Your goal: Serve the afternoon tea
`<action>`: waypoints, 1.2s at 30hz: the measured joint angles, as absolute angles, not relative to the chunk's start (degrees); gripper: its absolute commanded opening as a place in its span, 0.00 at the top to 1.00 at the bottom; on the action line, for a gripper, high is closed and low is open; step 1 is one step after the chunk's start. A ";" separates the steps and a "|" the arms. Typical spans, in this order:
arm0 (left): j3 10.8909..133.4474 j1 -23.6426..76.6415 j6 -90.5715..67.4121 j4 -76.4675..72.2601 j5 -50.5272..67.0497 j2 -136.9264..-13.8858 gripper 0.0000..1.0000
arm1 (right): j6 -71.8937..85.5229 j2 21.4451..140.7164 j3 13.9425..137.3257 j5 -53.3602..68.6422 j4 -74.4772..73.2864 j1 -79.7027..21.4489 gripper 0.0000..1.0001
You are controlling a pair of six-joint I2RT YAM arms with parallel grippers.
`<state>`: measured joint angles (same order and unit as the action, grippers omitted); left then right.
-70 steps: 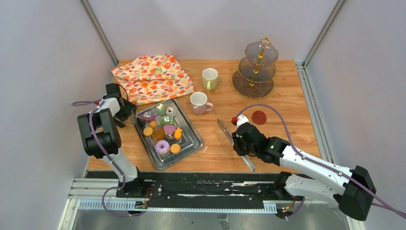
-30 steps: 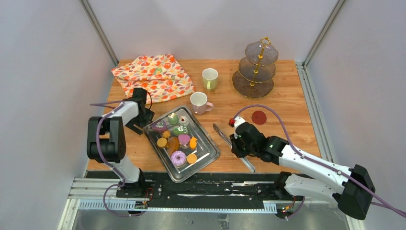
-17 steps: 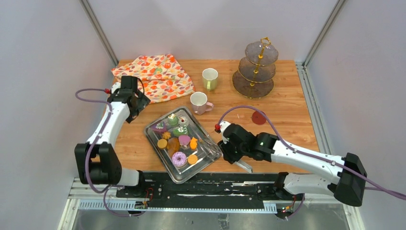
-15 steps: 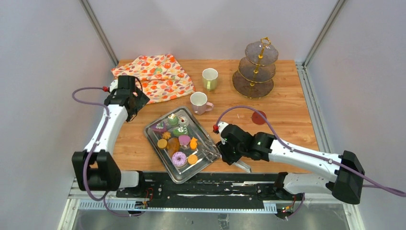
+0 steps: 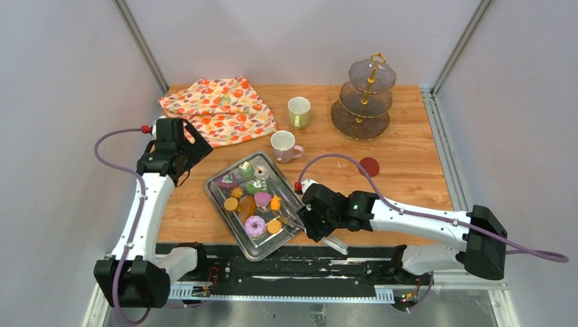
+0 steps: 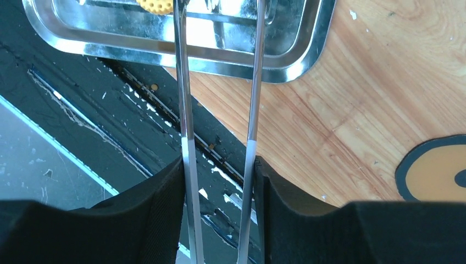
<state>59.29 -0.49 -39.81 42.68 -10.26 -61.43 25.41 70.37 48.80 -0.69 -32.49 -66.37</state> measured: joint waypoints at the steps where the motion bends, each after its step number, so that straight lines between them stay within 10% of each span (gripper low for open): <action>1: 59.29 -0.49 -39.57 42.72 -9.98 -61.47 0.03 | 25.71 70.98 49.15 -0.89 -32.40 -66.65 0.55; 8: 59.29 -0.49 -39.16 42.70 -8.69 -62.46 0.03 | 27.33 75.40 52.73 -4.23 -31.86 -68.10 0.57; 23: 59.29 -0.49 -38.94 42.72 -7.66 -63.37 0.03 | 27.94 75.68 55.66 -12.95 -35.40 -70.48 0.99; 36: 61.93 -0.49 -37.89 43.00 -7.66 -63.37 0.03 | 24.62 64.05 59.16 -16.01 -41.43 -69.47 1.00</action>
<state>61.93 -0.49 -37.89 43.00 -7.66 -63.37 24.62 64.05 59.16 -16.01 -41.43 -69.47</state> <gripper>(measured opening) 0.972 0.370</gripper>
